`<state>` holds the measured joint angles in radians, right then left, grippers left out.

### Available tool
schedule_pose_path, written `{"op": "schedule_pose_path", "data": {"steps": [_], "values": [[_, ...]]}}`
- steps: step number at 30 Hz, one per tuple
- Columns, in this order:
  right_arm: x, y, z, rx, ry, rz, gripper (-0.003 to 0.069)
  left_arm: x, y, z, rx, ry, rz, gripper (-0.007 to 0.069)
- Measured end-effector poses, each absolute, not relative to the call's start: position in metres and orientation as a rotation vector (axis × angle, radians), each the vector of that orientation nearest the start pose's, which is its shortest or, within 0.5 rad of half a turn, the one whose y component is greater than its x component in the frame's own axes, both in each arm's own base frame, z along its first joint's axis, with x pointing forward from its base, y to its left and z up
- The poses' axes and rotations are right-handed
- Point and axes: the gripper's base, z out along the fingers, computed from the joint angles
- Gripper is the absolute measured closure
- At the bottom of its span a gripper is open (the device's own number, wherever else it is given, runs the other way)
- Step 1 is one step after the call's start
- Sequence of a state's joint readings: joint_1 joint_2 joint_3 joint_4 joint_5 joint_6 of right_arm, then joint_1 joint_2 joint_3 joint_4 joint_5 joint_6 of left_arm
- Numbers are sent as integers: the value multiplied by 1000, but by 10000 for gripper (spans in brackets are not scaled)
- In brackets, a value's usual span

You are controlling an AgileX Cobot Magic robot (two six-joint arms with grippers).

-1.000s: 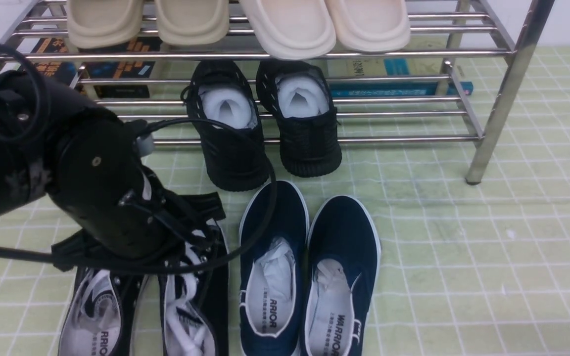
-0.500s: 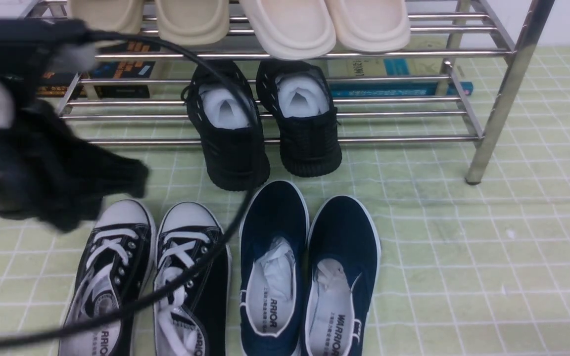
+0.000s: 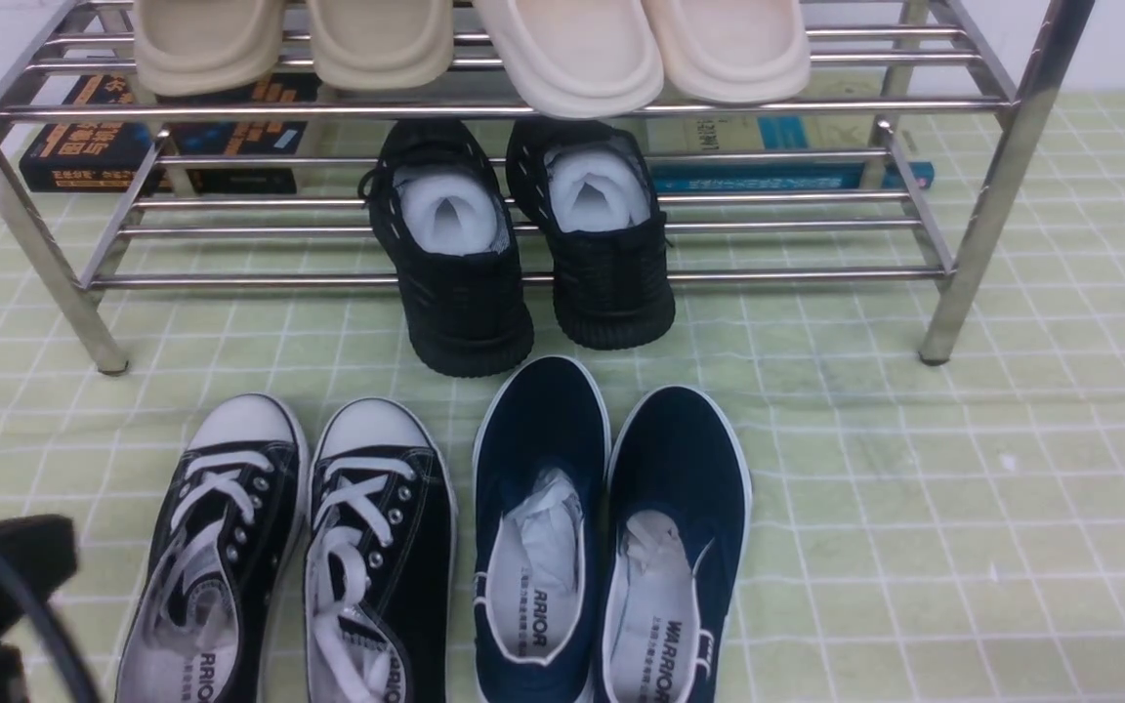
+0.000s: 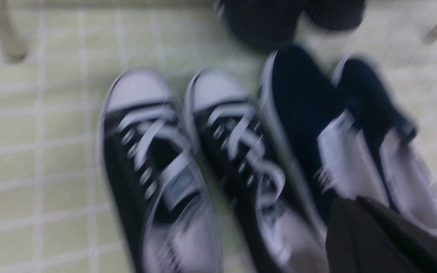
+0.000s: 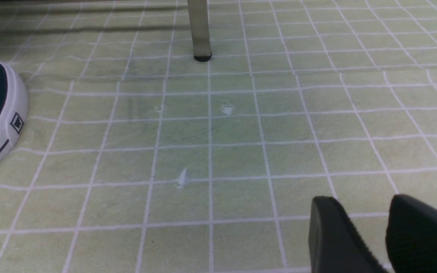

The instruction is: Take the shoes off the shelf with your hand from the green coffee tablecloth.

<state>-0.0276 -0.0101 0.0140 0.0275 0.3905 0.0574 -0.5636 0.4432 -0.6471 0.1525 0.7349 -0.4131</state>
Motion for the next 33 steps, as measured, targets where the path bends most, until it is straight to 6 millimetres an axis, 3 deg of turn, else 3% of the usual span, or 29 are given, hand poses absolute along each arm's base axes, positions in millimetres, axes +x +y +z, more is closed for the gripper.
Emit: {"op": "schedule_pose_path", "data": {"steps": [3, 8, 12, 21, 27, 33], "values": [[52, 0, 174, 96, 1876, 48, 419, 69, -36, 303, 209, 1918, -512, 622], [52, 0, 174, 96, 1876, 48, 419, 70, -38, 269, 223, 1963, -503, 615], [52, 0, 174, 96, 1876, 48, 419, 70, -38, 256, 224, 2000, -498, 610], [52, 0, 174, 96, 1876, 48, 419, 70, -38, 251, 235, 1995, -498, 606], [52, 0, 174, 96, 1876, 48, 419, 58, -30, 230, 224, 1948, -495, 606], [52, 0, 174, 96, 1876, 48, 419, 52, -14, 198, 47, 1921, -346, 598]]}}
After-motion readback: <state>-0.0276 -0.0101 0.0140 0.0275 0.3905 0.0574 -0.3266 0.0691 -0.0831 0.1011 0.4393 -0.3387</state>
